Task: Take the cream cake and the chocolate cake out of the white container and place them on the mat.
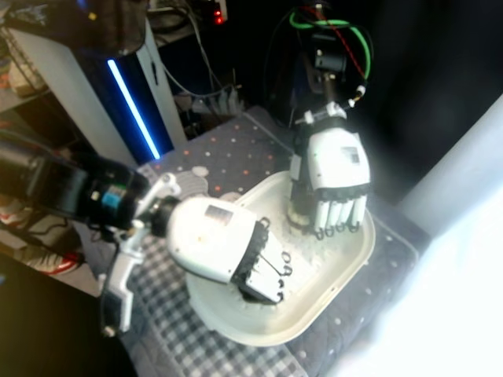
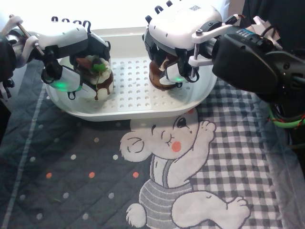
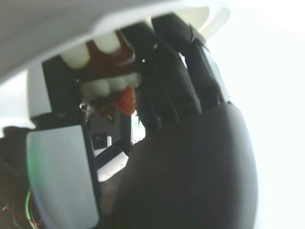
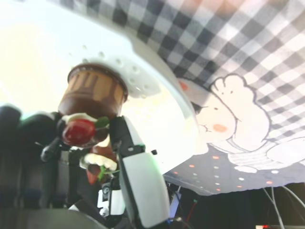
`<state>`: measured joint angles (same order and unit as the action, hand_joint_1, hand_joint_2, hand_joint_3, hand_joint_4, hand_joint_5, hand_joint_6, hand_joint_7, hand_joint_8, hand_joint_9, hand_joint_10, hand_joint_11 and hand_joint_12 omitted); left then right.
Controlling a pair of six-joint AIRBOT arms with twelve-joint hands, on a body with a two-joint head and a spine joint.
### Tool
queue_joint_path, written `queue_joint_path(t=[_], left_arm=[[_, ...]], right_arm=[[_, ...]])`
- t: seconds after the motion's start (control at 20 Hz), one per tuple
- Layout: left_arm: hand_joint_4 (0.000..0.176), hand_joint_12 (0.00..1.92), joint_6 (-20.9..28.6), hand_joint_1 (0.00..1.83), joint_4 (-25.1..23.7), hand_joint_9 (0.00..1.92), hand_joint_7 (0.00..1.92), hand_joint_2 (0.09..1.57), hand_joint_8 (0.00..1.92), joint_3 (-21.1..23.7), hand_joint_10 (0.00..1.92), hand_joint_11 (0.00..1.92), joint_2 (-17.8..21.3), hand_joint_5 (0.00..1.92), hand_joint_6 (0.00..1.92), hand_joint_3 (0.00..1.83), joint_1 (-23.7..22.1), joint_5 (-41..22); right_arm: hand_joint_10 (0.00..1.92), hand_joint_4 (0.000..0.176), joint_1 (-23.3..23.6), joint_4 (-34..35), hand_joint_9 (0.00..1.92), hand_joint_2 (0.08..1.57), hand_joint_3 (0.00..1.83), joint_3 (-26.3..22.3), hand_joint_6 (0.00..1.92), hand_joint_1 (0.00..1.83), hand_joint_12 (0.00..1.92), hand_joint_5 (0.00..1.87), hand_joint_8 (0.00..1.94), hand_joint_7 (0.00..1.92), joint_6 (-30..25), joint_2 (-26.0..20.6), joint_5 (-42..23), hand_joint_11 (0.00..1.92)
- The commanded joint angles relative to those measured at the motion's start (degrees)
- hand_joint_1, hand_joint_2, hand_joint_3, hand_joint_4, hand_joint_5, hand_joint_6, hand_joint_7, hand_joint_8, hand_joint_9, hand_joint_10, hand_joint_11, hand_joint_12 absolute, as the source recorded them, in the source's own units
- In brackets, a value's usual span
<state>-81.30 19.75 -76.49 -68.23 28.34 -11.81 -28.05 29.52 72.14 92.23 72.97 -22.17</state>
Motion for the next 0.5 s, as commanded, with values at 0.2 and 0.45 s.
queue_joint_path(t=[0.2, 0.45], left_arm=[[0.0, 1.41, 2.3, 1.34, -0.6, 0.73, 0.84, 1.21, 1.2, 2.7, 1.42, 0.52, 2.9, 0.68, 1.39, 0.0, -0.2, -12.9], [0.0, 1.5, 2.5, 1.34, -4.9, 0.76, 0.83, 1.21, 1.19, 11.3, 1.46, 0.57, 9.2, 0.68, 1.34, 0.0, 0.3, -21.7]], right_arm=[[1.27, 0.0, 0.9, -2.9, 0.51, 1.12, 0.0, -5.2, 0.84, 1.28, 1.78, 1.1, 1.12, 0.85, 0.2, -4.4, -13.3, 0.1], [1.46, 0.0, 0.7, -7.3, 0.77, 1.18, 0.0, -13.6, 1.13, 1.35, 1.65, 0.89, 1.09, 0.81, 0.2, -11.8, -23.5, 0.57]])
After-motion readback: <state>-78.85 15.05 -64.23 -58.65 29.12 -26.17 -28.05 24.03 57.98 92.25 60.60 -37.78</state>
